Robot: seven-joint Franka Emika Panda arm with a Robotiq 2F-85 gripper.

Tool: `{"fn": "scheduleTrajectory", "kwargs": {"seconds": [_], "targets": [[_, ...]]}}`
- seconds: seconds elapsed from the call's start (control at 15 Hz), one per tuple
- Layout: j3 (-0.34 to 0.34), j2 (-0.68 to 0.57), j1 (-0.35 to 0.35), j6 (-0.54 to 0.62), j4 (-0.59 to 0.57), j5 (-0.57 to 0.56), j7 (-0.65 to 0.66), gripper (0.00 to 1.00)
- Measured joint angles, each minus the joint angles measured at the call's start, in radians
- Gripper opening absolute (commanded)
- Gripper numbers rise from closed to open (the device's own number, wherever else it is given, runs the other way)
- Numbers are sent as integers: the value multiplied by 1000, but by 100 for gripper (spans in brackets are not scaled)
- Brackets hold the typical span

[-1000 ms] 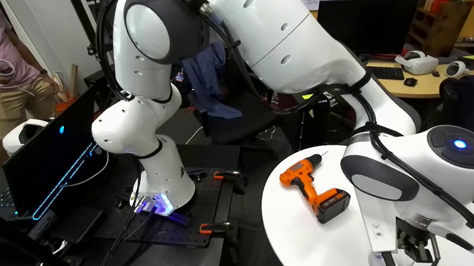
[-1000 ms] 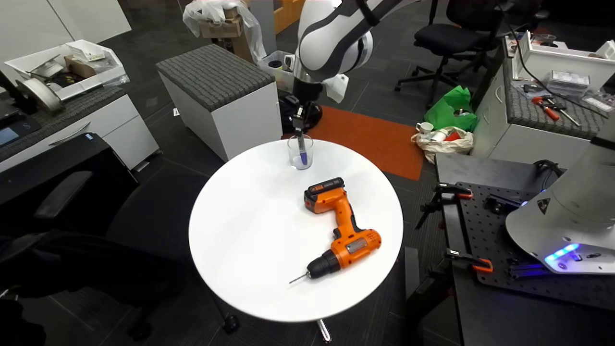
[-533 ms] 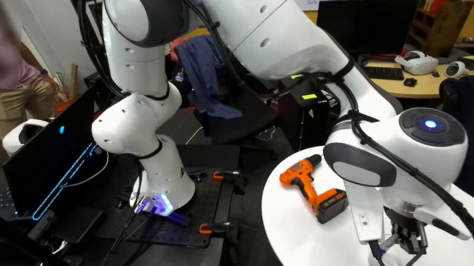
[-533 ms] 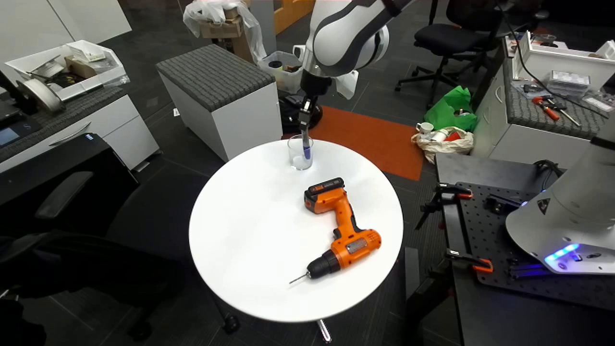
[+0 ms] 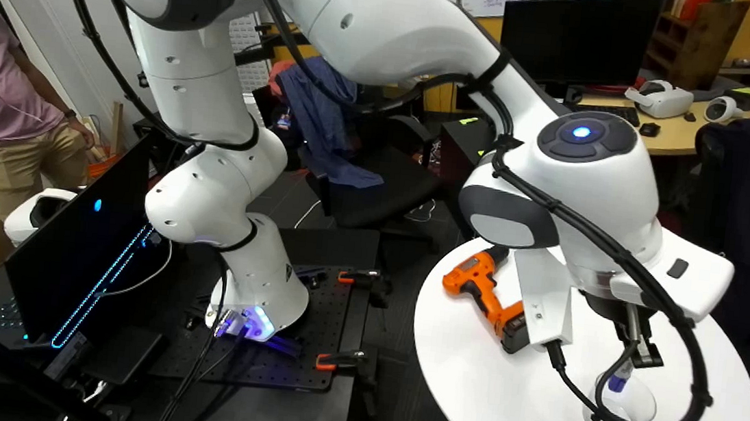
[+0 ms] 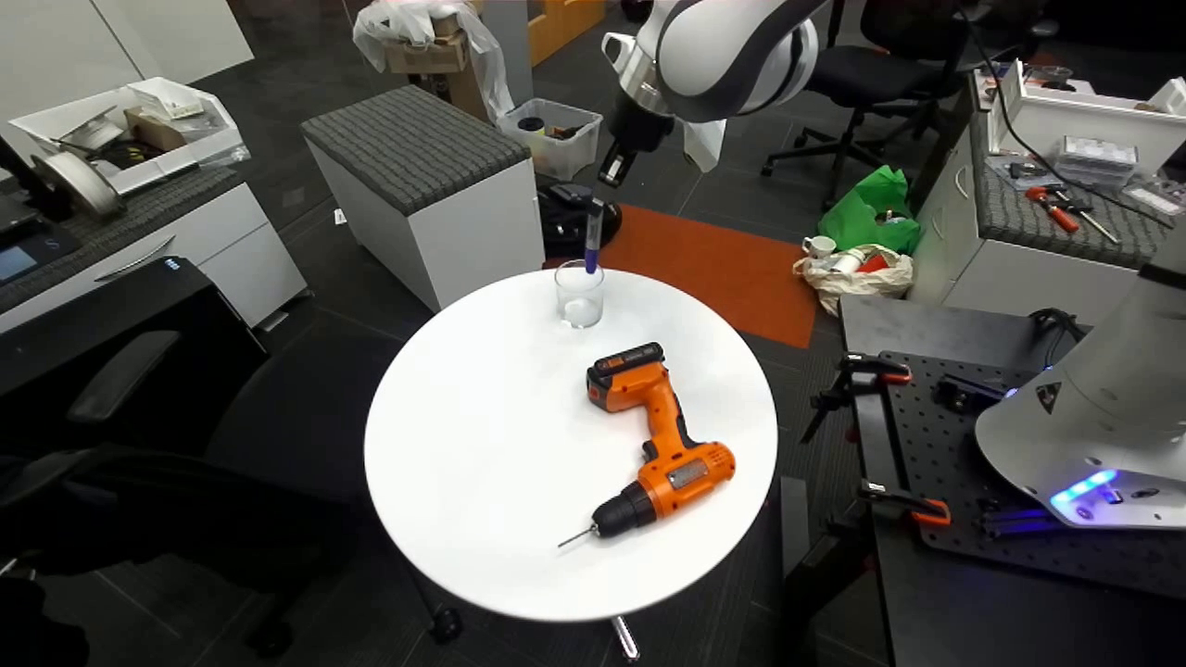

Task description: Remove the marker from the glass cup

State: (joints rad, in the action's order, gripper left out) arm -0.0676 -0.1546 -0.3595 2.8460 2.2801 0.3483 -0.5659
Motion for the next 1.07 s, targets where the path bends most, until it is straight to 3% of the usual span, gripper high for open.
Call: {"fn": "scheduleTrajectory", "kwargs": {"seconds": [0.2, 0.53, 1.07], "targets": [[-25, 68, 1, 68, 60, 48, -46, 4], [-58, 126, 28, 184, 124, 28, -53, 4], [-73, 125, 75, 236, 155, -216, 48, 4]]}}
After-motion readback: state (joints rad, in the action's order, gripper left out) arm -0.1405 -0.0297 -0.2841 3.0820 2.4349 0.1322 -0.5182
